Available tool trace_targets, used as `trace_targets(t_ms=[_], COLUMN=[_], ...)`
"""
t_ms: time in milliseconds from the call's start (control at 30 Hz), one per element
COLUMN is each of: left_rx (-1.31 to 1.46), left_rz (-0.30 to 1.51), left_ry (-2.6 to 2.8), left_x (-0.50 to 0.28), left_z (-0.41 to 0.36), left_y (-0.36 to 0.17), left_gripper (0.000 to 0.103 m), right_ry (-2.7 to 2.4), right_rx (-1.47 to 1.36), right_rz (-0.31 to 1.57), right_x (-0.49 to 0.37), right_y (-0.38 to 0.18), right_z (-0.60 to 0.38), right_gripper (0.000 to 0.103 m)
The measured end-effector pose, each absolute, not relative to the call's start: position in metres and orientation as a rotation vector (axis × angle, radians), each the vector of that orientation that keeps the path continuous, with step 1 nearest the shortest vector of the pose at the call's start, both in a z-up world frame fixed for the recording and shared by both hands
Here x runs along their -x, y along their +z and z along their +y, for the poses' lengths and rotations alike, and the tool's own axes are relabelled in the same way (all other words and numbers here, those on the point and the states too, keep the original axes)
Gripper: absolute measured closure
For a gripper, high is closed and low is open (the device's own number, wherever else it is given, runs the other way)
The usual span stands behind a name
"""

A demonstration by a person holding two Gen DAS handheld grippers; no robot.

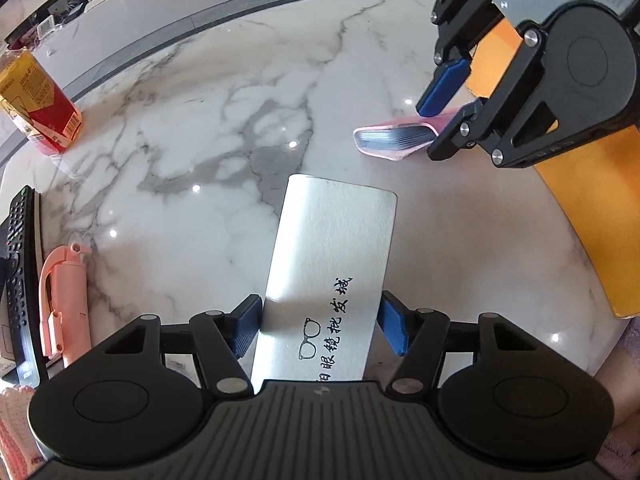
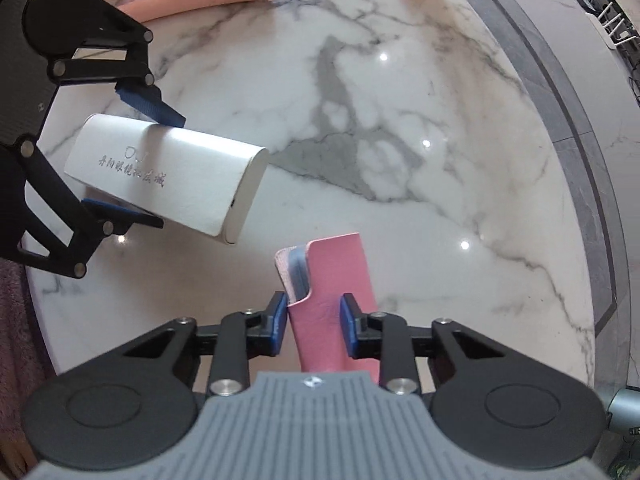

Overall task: Organize objects
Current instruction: 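Grasp the white glasses case with the left tool while the right tool grasps the pink card holder, then lift the pink card holder with the right tool and carry it over the orange box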

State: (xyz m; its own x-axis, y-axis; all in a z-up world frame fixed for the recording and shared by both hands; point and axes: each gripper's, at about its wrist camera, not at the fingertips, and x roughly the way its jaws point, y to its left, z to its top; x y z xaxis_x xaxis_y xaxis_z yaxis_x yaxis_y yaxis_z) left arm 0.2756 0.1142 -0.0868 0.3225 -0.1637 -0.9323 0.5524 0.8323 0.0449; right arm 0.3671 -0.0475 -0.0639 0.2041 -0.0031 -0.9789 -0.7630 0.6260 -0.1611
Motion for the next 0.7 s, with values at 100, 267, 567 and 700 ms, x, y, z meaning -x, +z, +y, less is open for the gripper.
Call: trace_targets(t_ms=[100, 267, 567, 700], left_rx=[-0.363, -0.312, -0.298, -0.335], left_rz=[1.144, 1.146, 1.090, 1.042], left_ry=[-0.468, -0.449, -0.467, -0.483], left_x=[-0.267, -0.263, -0.248, -0.239], left_z=[0.117, 0.116, 0.099, 0.085], left_y=[-0.074, -0.059, -0.026, -0.004], left_gripper=[0.030, 0.031, 0.031, 0.031], right_ry=[0.578, 0.559, 0.502, 0.465], right_rx=[0.761, 0.595, 0.493, 0.451], right_rz=[1.248, 1.263, 1.180, 1.120], right_x=[-0.360, -0.356, -0.317, -0.300], right_y=[-0.062, -0.041, 0.016, 0.052], right_z=[-0.051, -0.066, -0.081, -0.092], right_gripper=[0.079, 0.087, 0.088, 0.088])
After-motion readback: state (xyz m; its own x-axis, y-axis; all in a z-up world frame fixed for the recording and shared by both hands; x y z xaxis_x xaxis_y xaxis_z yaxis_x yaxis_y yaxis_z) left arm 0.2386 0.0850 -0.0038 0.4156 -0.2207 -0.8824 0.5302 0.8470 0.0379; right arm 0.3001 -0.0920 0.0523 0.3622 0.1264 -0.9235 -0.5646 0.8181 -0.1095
